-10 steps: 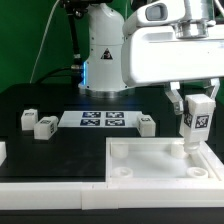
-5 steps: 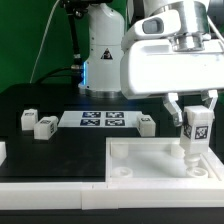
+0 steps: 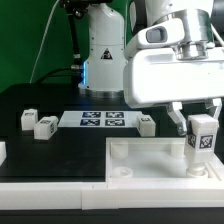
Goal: Assemble one leg
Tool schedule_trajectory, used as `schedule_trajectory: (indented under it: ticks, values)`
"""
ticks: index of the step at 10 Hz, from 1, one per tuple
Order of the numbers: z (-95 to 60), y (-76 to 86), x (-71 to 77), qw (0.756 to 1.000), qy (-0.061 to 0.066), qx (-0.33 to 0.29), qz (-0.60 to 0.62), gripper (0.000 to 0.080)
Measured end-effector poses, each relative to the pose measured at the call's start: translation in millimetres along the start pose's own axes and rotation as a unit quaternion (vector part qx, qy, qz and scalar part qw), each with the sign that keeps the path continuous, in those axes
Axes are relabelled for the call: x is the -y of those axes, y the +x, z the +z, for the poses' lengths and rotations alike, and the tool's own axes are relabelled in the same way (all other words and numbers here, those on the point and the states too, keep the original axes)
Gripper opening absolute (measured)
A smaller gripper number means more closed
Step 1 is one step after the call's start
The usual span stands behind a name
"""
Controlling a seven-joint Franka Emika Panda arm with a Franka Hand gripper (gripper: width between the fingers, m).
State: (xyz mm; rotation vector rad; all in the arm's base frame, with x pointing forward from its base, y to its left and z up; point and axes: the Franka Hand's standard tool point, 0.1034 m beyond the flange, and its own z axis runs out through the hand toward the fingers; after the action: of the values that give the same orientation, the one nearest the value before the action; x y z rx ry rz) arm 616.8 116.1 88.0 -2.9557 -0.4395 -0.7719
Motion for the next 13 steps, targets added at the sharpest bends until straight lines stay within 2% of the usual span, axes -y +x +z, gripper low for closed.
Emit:
schedule_trajectory:
  ticks: [3, 10, 12, 13]
  values:
    - [9.7, -11.1, 2.4, 1.0, 0.002, 0.01, 0.0, 0.0292]
    - [10.9, -9.4, 1.4, 1.0, 0.0, 0.0, -0.001, 0.0313]
    - [10.9, -9.4, 1.4, 1.0, 0.0, 0.0, -0.001, 0.0581]
    - [11.0, -9.4, 1.4, 1.0, 0.0, 0.0, -0.001, 0.0635]
